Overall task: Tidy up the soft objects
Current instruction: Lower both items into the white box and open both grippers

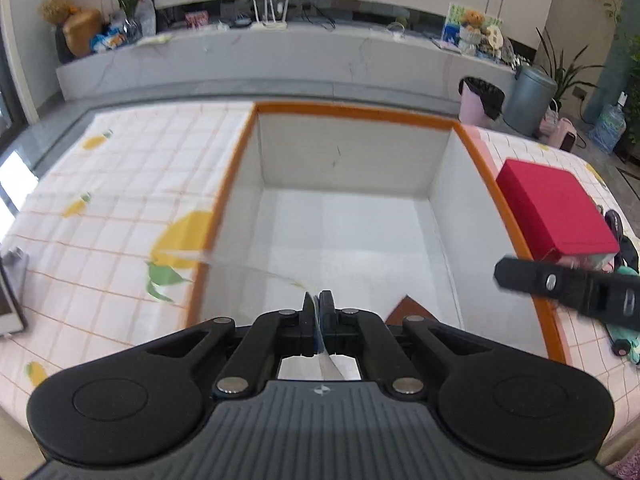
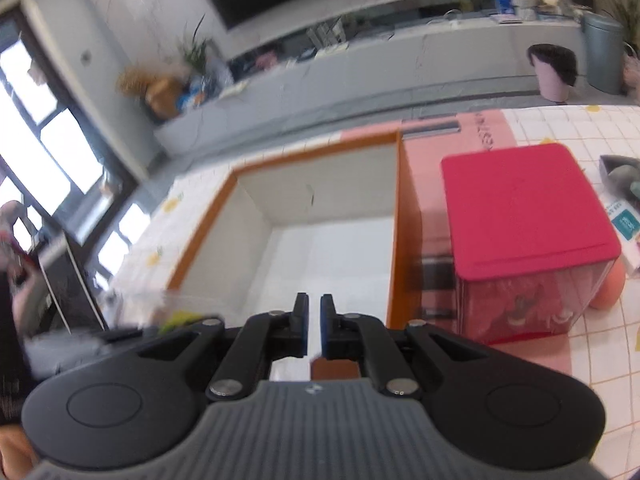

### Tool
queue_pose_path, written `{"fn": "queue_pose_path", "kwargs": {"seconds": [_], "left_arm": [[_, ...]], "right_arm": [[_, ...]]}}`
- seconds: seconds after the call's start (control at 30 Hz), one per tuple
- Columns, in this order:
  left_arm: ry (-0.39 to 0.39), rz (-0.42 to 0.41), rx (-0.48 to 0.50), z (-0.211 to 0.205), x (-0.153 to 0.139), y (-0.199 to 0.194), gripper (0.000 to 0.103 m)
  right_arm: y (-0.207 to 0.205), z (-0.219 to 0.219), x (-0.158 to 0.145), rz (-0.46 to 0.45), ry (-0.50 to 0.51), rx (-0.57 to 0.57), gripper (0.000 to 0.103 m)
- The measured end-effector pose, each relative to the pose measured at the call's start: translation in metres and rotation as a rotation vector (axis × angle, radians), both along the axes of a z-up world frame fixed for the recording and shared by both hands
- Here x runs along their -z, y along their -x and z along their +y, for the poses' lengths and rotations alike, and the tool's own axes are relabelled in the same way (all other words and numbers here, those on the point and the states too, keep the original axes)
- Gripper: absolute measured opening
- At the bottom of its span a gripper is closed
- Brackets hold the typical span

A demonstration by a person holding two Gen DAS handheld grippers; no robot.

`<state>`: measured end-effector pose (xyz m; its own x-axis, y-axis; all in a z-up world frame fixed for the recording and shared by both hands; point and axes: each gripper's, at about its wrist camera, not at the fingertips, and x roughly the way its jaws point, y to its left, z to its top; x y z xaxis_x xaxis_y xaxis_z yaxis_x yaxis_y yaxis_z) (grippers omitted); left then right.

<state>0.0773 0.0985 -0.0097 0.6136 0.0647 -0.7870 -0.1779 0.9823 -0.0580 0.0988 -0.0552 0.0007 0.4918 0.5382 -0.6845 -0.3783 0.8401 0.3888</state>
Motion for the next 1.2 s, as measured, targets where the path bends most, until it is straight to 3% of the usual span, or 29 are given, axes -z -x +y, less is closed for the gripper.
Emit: {"fn": "queue_pose_path", "kwargs": {"seconds": [0.2,0.33,0.47,0.53,0.6,0.7,0.87,1.1,1.2], "left_arm": [[-0.037,0.083,0.002,-0.005,0.021,-0.008,0.0],[-0.039,0.138,-0.012,-0.004,0.033,-0.01,0.0],[-0.044,0.123,-0.04,-0.003,0.035,-0.009,0.002],[-0.021,0.117,-0.039,-0.003,0.033,-0.008,0.015],[0.016,0.104,-0.021,-0.001,0.03,-0.008,0.043],[0.065,0.041,-0.021,0.002,0.021,0.0,0.065],[0.146,-0.087,-0.009,0.006,0.006,0.015,0.072],[0.515,-0.169,0.111,0.028,-0.003,0.018,0.078],[0.529,-0.168,0.059,0.036,0.0,0.014,0.078]], "right_arm": [[0.002,0.014,0.019,0.05,0.07,-0.102,0.005],[0.004,0.024,0.023,0.025,0.119,-0.134,0.006],[0.001,0.026,0.025,0.013,0.142,-0.139,0.007],[0.002,0.025,0.025,0.013,0.141,-0.138,0.006],[0.002,0.025,0.025,0.012,0.143,-0.137,0.006],[0.003,0.027,0.026,0.002,0.155,-0.138,0.006],[0.004,0.026,0.026,0.001,0.153,-0.13,0.006],[0.006,0.025,0.026,0.003,0.149,-0.132,0.006],[0.005,0.024,0.026,0.005,0.147,-0.132,0.006]]}}
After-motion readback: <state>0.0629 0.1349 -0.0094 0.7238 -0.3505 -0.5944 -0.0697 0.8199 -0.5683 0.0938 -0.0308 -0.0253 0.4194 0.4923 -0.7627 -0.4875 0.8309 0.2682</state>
